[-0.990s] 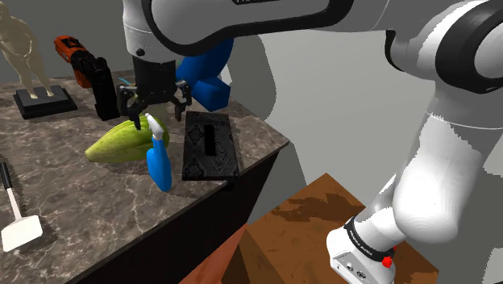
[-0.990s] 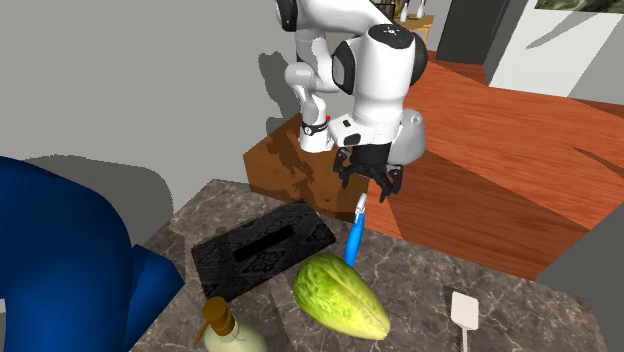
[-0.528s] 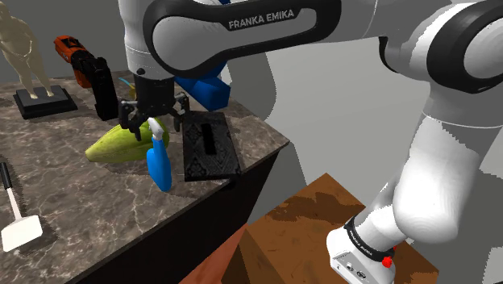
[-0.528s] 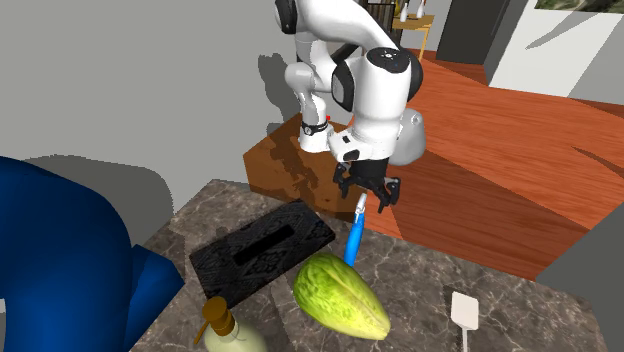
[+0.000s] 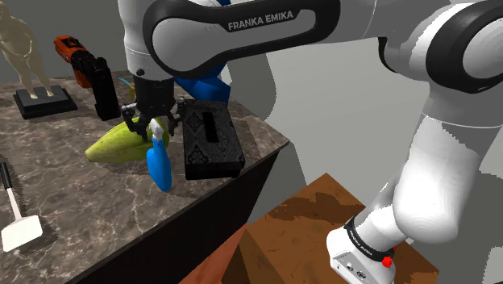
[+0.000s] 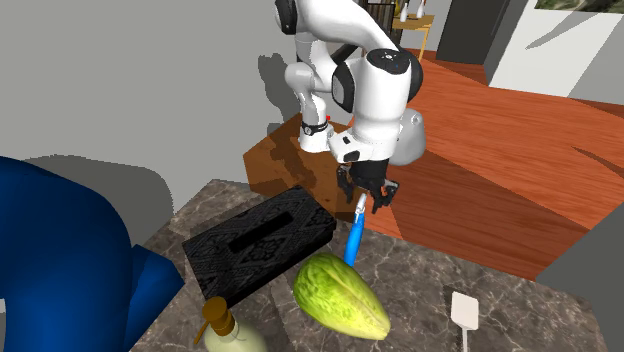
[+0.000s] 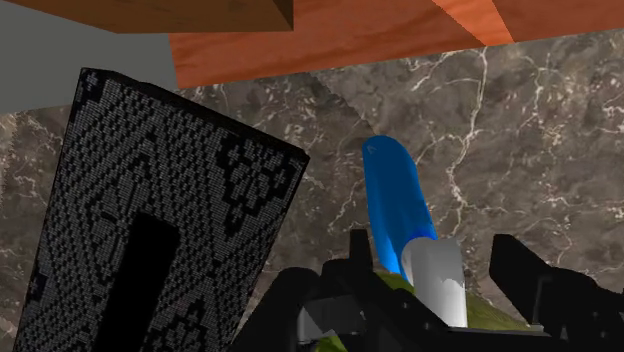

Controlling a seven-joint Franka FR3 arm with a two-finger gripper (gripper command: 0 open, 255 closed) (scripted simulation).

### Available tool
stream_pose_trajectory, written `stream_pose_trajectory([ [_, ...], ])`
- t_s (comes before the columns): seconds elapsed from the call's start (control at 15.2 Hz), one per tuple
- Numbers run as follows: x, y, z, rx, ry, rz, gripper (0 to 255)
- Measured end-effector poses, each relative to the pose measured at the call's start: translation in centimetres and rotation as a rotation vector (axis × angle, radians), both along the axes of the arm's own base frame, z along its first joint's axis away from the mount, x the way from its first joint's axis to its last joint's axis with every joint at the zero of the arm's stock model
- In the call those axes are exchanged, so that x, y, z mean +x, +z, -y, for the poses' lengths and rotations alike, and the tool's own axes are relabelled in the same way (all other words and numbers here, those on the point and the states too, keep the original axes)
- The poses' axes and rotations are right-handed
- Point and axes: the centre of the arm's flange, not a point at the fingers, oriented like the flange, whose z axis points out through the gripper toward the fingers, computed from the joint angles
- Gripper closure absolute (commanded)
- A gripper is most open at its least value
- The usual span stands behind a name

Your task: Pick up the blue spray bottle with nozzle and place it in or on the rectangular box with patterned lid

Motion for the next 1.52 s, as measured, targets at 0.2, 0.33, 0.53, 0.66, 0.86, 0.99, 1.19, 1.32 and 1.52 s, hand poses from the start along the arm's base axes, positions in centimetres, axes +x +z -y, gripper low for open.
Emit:
stream_pose_trajectory([
  [0.2,0.0,0.0,0.0,0.0,0.0,0.0,255],
  [0.33,0.0,0.0,0.0,0.0,0.0,0.0,255],
  [0.53,0.0,0.0,0.0,0.0,0.0,0.0,255],
  [0.66,0.0,0.2,0.0,0.0,0.0,0.0,255],
  [0.86,0.0,1.6,0.0,0.0,0.0,0.0,255],
  [0.99,-0.1,2.6,0.1,0.0,0.0,0.0,255],
  [1.19,-0.2,4.2,-0.2,0.0,0.0,0.0,255],
  [1.32,0.0,5.1,0.0,0.0,0.0,0.0,255],
  [1.52,0.0,6.8,0.1,0.0,0.0,0.0,255],
])
